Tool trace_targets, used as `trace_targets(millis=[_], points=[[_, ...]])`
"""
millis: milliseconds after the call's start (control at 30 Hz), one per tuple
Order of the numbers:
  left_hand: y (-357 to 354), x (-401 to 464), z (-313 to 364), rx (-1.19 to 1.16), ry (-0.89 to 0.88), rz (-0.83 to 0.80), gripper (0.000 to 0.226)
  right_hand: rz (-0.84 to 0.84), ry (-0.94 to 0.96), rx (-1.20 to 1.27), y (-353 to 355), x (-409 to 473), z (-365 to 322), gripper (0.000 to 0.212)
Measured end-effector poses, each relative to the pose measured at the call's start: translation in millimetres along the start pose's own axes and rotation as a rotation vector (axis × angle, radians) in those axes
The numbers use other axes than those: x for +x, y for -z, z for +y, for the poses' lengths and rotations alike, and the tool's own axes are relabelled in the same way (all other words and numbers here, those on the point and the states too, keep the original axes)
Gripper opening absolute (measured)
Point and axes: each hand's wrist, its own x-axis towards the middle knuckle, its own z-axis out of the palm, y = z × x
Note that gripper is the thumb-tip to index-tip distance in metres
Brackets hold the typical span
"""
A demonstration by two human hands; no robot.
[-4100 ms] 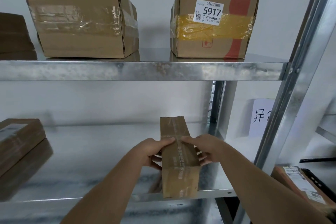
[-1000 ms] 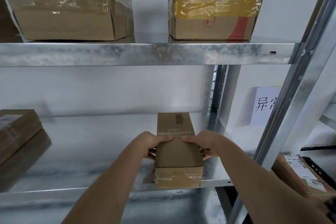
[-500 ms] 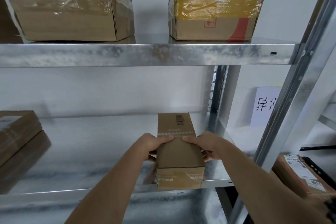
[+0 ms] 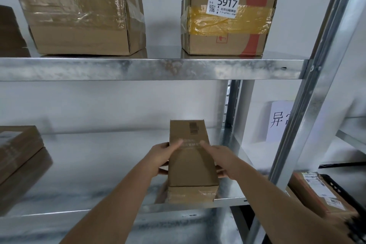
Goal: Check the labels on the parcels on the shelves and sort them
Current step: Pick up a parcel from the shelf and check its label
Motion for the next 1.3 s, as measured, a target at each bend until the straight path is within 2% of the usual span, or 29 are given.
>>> trace_targets(millis=[167,300,400,567,767,1033,1200,1300], points=[[8.4,-9.3,30.1,-0.205,-0.032,0.049,0.056,0.055,0.025,0.215,9.9,-9.2,-28.9,0.070],[12.9,-19.7,44.1,-0.278,-0.054,0.063,0.061,0.009,0.038,0.316,18.5,-14.3,-38.7,0.075],[14.4,-26.1,46.2,-0.285,-0.031,0.076,0.070,-0.010,0.033,0.328,23.7,-16.0,-38.6,0.076],[18.7,-30.1,43.1,-0.298,0.009,0.059,0.085,-0.087,0.022,0.264,31.1,-21.1,-42.4,0.094],[28.2,-31.5,60.1,-0.217,0.058,-0.043,0.113,-0.188,0.019,0.221,43.8,-32.2,-62.9,0.092],[43.3,-35.4,81.3,-0.210,0.103,-0.169,0.085,-0.243,-0.003,0.157,52.5,-35.8,-84.5,0.069],[50.1,-34.3,93.2,-0.144,0.149,-0.268,0.078,-0.296,-0.025,0.037,48.9,-34.4,-98.8,0.082],[42.8,-33.4,99.2,-0.089,0.128,-0.246,0.069,-0.289,-0.002,-0.036,45.7,-34.1,-105.7,0.073]])
